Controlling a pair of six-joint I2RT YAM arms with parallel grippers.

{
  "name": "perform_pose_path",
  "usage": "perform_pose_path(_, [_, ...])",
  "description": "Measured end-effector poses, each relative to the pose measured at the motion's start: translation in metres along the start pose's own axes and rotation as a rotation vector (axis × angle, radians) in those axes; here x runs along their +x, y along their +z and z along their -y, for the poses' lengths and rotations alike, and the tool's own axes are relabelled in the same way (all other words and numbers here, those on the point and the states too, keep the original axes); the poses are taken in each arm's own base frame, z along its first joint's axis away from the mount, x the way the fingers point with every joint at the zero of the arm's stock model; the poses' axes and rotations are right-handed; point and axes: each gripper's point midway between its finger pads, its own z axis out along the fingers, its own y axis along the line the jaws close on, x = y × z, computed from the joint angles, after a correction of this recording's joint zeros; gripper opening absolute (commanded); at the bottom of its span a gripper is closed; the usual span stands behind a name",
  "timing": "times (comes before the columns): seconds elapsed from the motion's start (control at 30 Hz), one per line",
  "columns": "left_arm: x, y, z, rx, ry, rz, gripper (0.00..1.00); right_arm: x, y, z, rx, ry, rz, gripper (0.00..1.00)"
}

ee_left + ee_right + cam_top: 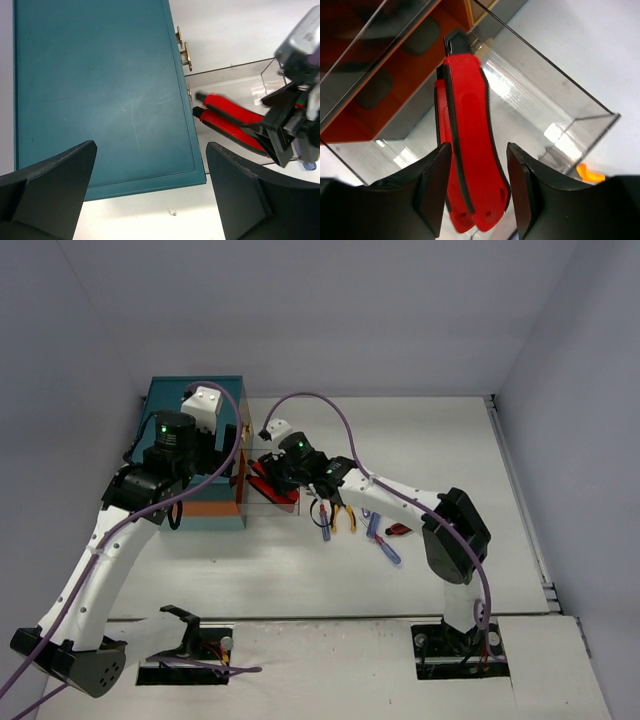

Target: Sort the tools into containers

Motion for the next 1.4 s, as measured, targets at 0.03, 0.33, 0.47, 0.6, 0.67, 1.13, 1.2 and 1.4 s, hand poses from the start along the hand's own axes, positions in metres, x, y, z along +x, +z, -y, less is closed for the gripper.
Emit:
perform_pose_path(0.03, [0.000, 0.000, 0.000, 0.001, 0.000, -0.001, 0.89, -0.002, -0.003, 0.002, 0.013, -0.002, 0.006, 0.55])
perform_pose_path(0.33, [0.002, 0.004, 0.004, 0.017, 0.005, -0.013, 0.89, -0.036, -0.069, 0.076, 0.185, 0.086, 0.126, 0.59])
perform_pose_path(0.47, [0.002, 0.004, 0.007, 0.033, 0.011, -0.013, 0.89, -0.007, -0.105, 0.155, 0.386, 0.204, 0.090, 0.60])
perform_pose_path(0.6, [0.002, 0.005, 0.012, 0.064, 0.017, -0.012, 0.89, 0.065, -0.137, 0.213, 0.565, 0.346, -0.059, 0.60])
perform_pose_path(0.67, [0.001, 0.005, 0.015, 0.081, 0.020, -0.012, 0.89, 0.103, -0.150, 0.229, 0.624, 0.408, -0.145, 0.60])
perform_pose_path(1.13, [-0.010, 0.002, 0.022, 0.122, 0.055, 0.015, 0.89, 0.248, -0.205, 0.197, 0.751, 0.638, -0.583, 0.59])
perform_pose_path(1.2, [-0.010, 0.001, 0.022, 0.123, 0.056, 0.015, 0.89, 0.260, -0.208, 0.192, 0.757, 0.662, -0.614, 0.59])
perform_pose_path(1.4, [-0.010, 0.002, 0.022, 0.122, 0.059, 0.015, 0.89, 0.271, -0.210, 0.186, 0.770, 0.701, -0.636, 0.59])
